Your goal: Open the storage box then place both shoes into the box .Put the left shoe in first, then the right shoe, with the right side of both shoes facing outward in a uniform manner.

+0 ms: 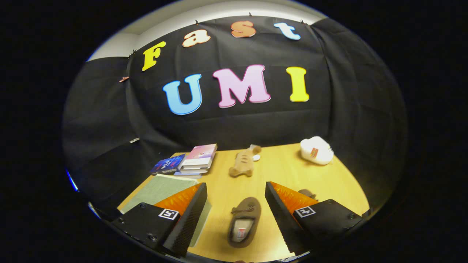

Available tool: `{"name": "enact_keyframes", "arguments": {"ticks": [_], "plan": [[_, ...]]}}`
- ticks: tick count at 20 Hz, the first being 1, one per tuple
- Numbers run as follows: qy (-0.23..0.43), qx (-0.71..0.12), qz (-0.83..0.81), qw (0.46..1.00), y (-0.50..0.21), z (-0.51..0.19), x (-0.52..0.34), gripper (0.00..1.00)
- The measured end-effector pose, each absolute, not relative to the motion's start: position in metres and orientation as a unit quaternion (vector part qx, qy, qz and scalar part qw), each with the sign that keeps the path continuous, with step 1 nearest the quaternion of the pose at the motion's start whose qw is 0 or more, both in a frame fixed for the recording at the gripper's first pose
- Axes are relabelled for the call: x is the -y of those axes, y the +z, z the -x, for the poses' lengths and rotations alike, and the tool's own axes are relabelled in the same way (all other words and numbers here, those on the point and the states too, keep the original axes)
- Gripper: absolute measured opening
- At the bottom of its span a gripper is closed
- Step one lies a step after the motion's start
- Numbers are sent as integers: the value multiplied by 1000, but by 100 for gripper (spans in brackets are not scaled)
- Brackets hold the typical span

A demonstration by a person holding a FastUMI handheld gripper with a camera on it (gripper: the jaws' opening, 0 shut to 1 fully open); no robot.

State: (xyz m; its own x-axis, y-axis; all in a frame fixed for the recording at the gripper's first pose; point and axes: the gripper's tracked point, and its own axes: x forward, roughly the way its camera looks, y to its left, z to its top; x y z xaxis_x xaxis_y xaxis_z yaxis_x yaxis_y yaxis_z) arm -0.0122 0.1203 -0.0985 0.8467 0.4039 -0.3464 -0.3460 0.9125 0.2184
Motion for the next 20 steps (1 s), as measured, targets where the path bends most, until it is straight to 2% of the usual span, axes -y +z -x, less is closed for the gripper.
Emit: {"name": "enact_keyframes", "arguments": {"ticks": [4, 9, 14, 20], "plan": [[262, -287, -111, 915, -145, 27, -144, 99], [359, -385, -190, 829, -187, 72, -191, 98], [444, -409, -240, 760, -203, 105, -225, 98], [466, -468, -327, 676, -226, 113, -245, 98]]}}
